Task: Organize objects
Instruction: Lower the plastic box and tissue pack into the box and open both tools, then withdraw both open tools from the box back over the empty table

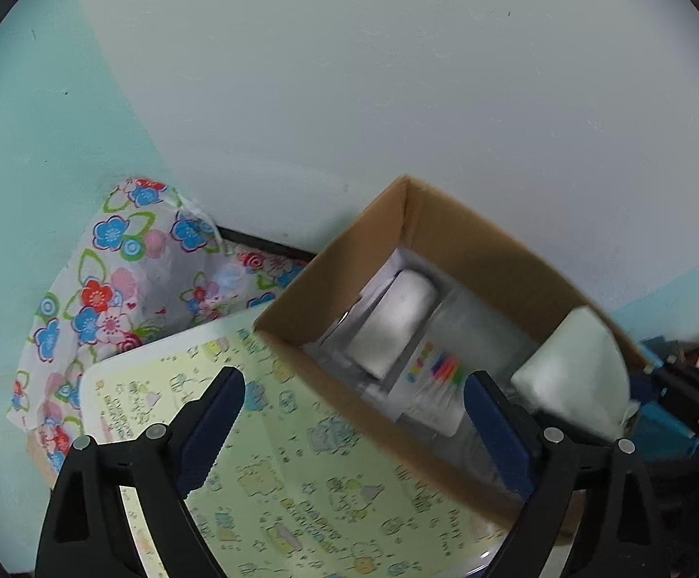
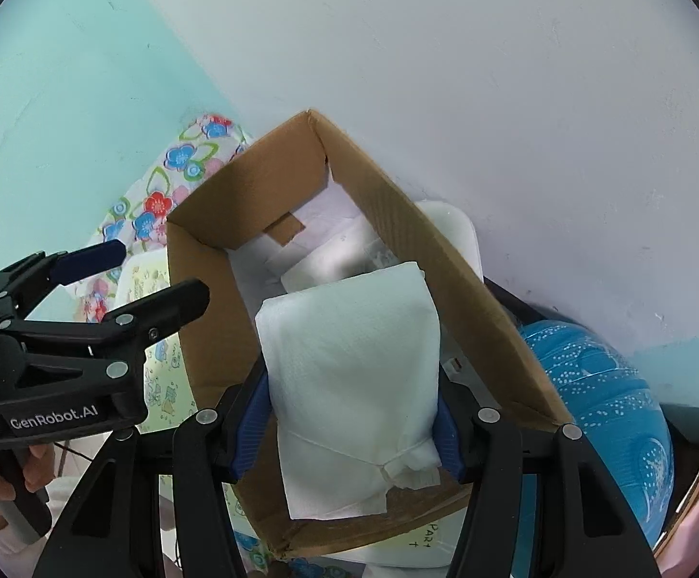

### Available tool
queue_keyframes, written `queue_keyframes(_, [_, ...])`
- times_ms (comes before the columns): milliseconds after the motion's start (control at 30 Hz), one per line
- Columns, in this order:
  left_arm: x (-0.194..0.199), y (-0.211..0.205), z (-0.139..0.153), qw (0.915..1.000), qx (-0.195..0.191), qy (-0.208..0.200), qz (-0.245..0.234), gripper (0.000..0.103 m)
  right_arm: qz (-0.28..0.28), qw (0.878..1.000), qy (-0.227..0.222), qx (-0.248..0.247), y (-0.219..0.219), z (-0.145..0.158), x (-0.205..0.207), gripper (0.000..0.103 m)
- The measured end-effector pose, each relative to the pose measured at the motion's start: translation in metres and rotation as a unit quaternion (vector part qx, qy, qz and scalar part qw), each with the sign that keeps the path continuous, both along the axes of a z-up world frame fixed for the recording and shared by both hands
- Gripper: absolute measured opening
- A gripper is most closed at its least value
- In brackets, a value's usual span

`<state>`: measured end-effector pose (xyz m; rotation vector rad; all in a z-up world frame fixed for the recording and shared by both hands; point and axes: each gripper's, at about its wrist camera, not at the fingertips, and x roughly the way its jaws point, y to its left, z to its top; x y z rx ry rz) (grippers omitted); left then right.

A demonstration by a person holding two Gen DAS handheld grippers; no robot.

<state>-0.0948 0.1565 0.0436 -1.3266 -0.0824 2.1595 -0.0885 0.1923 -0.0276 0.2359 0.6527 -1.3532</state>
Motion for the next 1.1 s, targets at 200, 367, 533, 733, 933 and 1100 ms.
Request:
queue_keyframes(200, [0.006, -0.009, -0.008, 1.0, -0.002, -0.007, 0.006, 0.094, 0.0, 1.0, -0.002, 0.013, -0.008, -0.005, 0.004, 0.068])
queue_keyframes(367, [0.005, -0.019, -0.003, 0.9998, -0.001, -0.001, 0.021, 0.094, -0.005, 1.0, 0.006, 0.0, -0.008, -0.003, 0.009, 0.082])
queue_keyframes(533, [0.006, -0.024, -0.007, 0.9997, 0.0, -0.004, 0.025, 0.094, -0.003, 1.0, 0.026, -0.007, -0.009, -0.006, 0.017, 0.084])
queue_keyframes(733, [0.009, -0.044, -0.013, 0.9989, 0.015, -0.017, 0.042, 0.094, 0.005, 1.0, 0.024, -0.017, 0.001, -0.012, 0.029, 0.084])
queue_keyframes(933, [0.022, -0.078, -0.015, 0.997, 0.012, -0.017, 0.074, 0.094, 0.054, 0.995, 0.054, -0.067, 0.025, -0.023, 0.052, 0.084])
queue_keyframes(1100, [0.039, -0.111, -0.016, 0.995, 0.017, -0.013, 0.098, 0.094, 0.072, 0.994, 0.058, -0.066, 0.041, -0.032, 0.069, 0.084])
